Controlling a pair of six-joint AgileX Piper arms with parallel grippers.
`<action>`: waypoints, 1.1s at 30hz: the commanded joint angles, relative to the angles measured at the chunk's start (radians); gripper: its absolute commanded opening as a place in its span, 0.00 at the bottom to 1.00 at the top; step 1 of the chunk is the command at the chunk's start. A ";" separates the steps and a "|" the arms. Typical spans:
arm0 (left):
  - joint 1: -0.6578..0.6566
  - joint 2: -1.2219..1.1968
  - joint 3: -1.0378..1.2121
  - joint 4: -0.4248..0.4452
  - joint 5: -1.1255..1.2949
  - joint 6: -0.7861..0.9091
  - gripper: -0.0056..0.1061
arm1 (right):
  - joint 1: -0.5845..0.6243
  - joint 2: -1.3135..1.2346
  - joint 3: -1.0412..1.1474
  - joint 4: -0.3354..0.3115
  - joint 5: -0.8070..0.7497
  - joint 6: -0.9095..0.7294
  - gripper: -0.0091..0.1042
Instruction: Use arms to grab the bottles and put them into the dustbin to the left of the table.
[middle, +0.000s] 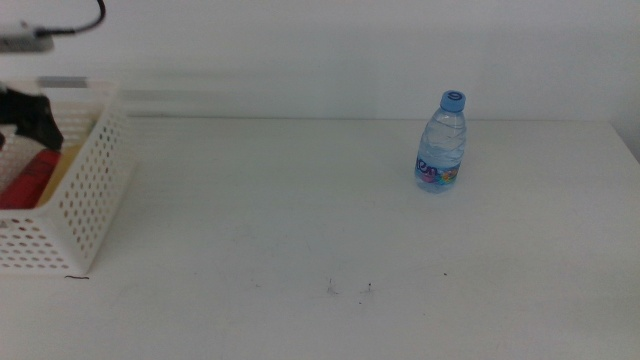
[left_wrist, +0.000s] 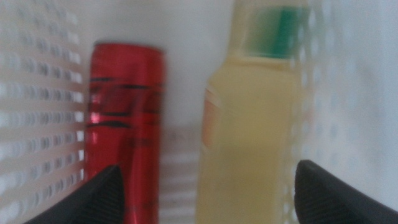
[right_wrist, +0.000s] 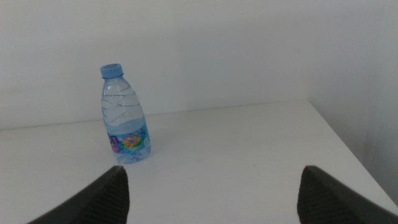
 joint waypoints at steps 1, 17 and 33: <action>-0.001 -0.078 -0.014 -0.033 -0.010 -0.002 0.89 | -0.007 -0.004 0.004 -0.006 -0.007 -0.006 0.85; -0.499 -0.551 0.275 -0.185 -0.362 0.038 0.89 | -0.007 -0.004 0.004 -0.006 -0.007 -0.006 0.85; -1.107 -0.823 1.049 -0.271 -1.285 0.102 0.89 | -0.007 -0.004 0.004 -0.006 -0.007 -0.006 0.85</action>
